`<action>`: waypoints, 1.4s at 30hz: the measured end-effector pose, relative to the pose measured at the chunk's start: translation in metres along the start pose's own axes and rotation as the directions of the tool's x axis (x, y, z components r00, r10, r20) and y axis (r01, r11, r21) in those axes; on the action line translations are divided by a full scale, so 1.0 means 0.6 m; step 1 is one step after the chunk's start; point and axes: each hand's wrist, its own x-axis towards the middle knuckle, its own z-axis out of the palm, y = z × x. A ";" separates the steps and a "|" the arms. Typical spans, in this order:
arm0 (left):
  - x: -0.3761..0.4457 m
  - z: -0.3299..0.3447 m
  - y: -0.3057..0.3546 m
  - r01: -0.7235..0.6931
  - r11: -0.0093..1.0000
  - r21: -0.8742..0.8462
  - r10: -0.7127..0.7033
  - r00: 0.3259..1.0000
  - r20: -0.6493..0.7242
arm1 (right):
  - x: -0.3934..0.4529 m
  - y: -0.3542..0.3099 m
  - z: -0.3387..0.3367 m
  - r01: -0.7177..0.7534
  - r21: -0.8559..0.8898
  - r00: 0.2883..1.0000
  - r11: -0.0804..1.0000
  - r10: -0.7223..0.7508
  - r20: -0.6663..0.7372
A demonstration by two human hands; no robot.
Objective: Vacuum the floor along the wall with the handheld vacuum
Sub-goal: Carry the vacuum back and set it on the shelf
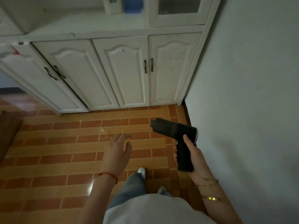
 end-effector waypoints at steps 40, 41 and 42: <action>0.579 -0.537 -0.581 0.244 0.967 0.071 -0.201 0.906 -0.373 | 0.578 -0.123 0.875 0.041 -0.125 0.963 0.991 -0.006 0.268; 0.604 -0.548 -0.585 0.239 0.969 0.067 -0.196 0.902 -0.385 | 0.595 -0.139 0.894 0.053 -0.126 0.960 0.991 -0.016 0.281; 0.629 -0.558 -0.590 0.233 0.970 0.067 -0.188 0.899 -0.396 | 0.611 -0.155 0.912 0.065 -0.128 0.955 0.990 -0.024 0.297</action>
